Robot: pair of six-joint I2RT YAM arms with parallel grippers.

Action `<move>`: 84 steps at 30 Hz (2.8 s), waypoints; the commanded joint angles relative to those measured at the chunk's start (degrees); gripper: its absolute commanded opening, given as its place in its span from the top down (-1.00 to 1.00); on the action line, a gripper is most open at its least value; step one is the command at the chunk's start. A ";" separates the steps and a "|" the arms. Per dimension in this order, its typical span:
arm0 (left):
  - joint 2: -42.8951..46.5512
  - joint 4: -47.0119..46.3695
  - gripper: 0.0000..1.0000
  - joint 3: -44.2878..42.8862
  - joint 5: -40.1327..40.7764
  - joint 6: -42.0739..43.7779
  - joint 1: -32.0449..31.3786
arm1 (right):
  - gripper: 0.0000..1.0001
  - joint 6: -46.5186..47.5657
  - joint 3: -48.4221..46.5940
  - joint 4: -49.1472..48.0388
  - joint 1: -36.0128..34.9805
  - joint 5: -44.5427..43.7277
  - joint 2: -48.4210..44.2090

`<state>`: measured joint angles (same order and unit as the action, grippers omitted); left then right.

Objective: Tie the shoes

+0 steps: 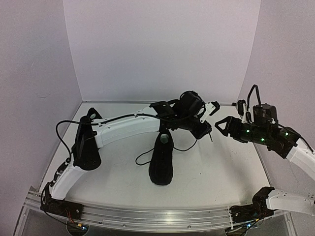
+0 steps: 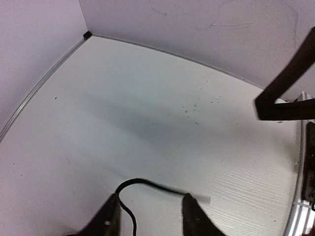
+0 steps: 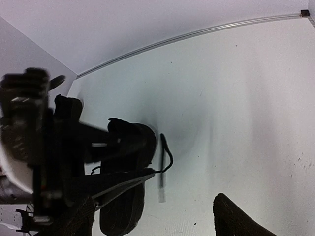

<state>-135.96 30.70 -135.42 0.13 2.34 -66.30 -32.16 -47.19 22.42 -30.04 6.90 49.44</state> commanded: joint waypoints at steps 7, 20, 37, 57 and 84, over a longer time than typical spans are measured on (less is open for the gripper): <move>19.49 -4.74 -0.63 25.38 3.40 -4.81 2.56 | -0.52 1.97 1.89 -2.94 0.27 7.38 8.10; 44.38 -12.84 -0.42 75.04 9.71 -27.80 11.79 | -0.41 1.86 3.77 -11.69 -0.53 16.16 17.58; 34.32 -33.57 0.07 84.93 0.26 -37.05 16.91 | -0.47 1.40 5.54 -11.71 -0.59 13.56 18.22; 42.17 -3.91 0.91 64.65 23.68 -14.53 16.57 | -0.52 1.96 5.42 -11.35 -0.54 11.44 18.16; 52.18 -3.48 -0.39 78.84 12.50 -19.62 15.08 | -0.51 7.40 -0.04 -8.68 -0.48 7.87 28.62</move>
<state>-92.69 30.93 -61.52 19.47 -10.40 -56.56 -28.24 -42.74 12.74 -30.30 18.29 73.99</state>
